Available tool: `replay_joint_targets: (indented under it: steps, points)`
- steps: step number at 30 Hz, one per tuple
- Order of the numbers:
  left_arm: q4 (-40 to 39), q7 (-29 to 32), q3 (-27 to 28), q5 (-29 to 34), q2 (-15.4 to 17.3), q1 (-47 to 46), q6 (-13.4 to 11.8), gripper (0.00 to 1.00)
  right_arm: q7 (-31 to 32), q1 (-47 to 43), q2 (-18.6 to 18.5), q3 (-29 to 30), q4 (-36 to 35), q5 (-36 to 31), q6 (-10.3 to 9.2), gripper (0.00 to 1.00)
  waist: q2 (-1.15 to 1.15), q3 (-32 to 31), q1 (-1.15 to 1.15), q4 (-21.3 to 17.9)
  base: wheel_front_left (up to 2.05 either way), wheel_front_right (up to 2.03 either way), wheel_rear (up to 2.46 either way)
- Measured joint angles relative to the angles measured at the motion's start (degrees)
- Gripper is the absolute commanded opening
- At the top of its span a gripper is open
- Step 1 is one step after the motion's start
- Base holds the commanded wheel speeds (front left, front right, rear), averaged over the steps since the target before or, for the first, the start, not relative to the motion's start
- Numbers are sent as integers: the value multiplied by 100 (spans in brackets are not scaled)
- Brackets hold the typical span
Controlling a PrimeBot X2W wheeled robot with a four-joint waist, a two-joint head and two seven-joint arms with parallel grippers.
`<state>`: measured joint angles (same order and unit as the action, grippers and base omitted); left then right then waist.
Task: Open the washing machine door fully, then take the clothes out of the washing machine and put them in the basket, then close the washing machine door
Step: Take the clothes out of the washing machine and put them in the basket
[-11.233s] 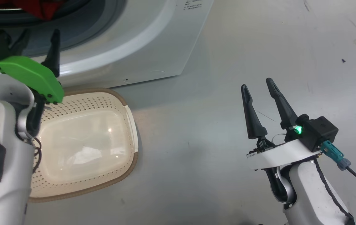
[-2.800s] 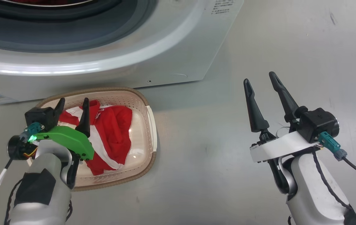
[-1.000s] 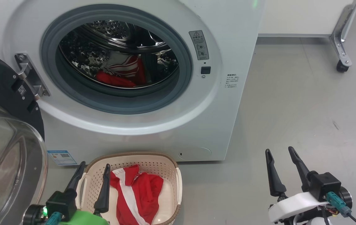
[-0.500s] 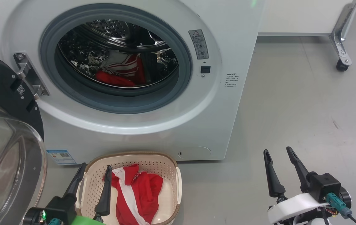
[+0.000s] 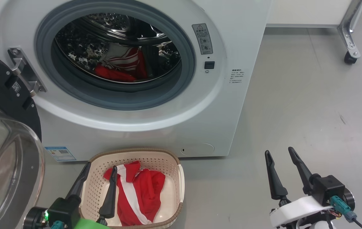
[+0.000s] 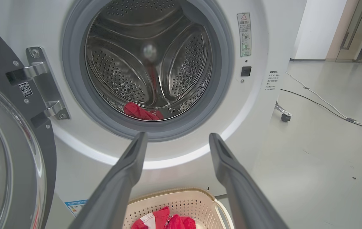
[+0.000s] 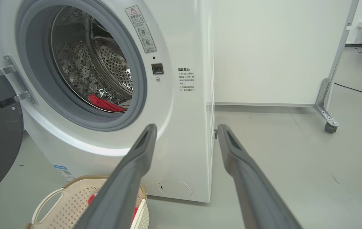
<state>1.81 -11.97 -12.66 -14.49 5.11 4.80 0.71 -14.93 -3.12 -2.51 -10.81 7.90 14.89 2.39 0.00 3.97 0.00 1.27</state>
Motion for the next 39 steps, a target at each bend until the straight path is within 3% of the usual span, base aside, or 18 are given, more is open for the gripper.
replay_joint_targets:
  steps: [14,22,31,39]
  points:
    - [-18,383,-63,-52,10,-443,20,100,0,162,0,-85,-240,-70,0,100,0,595,0,-148,0,0,0]
    - [364,738,-188,-215,27,-1389,366,100,0,484,-4,-208,-447,-92,-9,100,0,1236,0,-282,0,0,0]
    - [790,1148,-123,-576,73,-2428,499,100,0,849,-10,-327,-579,-34,-53,100,0,1863,0,-435,0,0,0]
    - [1140,1638,153,-620,488,-3515,542,100,-1,1293,-13,-524,-739,248,-152,100,0,2494,0,-655,0,0,0]
